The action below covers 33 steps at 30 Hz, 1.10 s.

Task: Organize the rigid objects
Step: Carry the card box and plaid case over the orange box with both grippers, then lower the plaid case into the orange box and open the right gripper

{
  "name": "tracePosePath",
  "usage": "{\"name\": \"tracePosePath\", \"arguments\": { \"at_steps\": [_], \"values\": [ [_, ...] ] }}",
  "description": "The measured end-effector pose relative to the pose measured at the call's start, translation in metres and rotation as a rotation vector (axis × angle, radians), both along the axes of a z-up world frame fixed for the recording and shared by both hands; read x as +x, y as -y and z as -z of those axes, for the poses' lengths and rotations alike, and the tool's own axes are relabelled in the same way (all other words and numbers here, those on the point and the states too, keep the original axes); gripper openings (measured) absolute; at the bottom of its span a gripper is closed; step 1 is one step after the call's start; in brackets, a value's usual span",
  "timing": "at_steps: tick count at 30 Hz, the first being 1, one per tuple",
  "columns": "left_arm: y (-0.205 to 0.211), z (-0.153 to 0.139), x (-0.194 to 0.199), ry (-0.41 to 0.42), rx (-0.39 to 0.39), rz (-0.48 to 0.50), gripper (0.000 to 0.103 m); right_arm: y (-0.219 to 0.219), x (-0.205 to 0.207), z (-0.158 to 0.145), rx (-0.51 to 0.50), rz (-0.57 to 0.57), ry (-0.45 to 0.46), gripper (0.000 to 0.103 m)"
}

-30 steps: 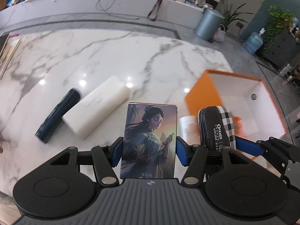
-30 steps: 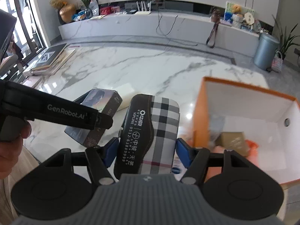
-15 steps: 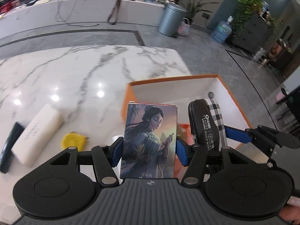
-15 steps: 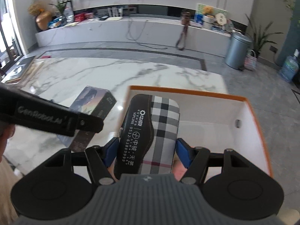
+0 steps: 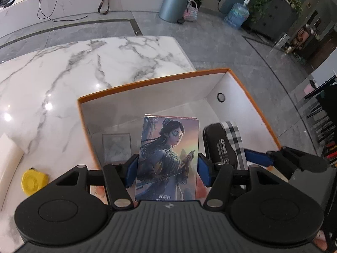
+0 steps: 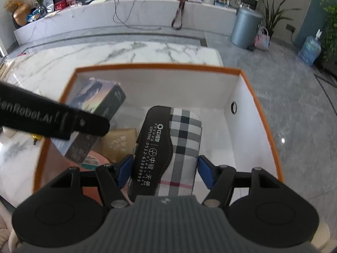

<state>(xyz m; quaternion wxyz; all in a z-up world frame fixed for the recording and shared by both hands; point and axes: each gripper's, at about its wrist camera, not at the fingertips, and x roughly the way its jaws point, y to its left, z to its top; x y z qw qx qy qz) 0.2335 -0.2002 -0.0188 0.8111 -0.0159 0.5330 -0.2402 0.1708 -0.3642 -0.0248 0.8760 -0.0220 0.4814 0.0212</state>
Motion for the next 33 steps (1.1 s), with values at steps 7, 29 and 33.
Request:
{"name": "tracePosePath", "arguments": {
  "at_steps": [7, 29, 33],
  "values": [
    [0.015, 0.021, 0.016, -0.025, 0.054, 0.005, 0.066, 0.011, 0.017, 0.031, 0.014, -0.006, -0.057, 0.066],
    [0.029, 0.041, 0.015, -0.028, 0.118, 0.054, 0.065, 0.003, 0.028, 0.058, -0.008, -0.016, -0.118, 0.067],
    [0.027, 0.039, 0.014, -0.018, 0.111, 0.053, 0.065, -0.001, 0.029, 0.053, -0.029, -0.025, -0.096, 0.067]
  ]
}}
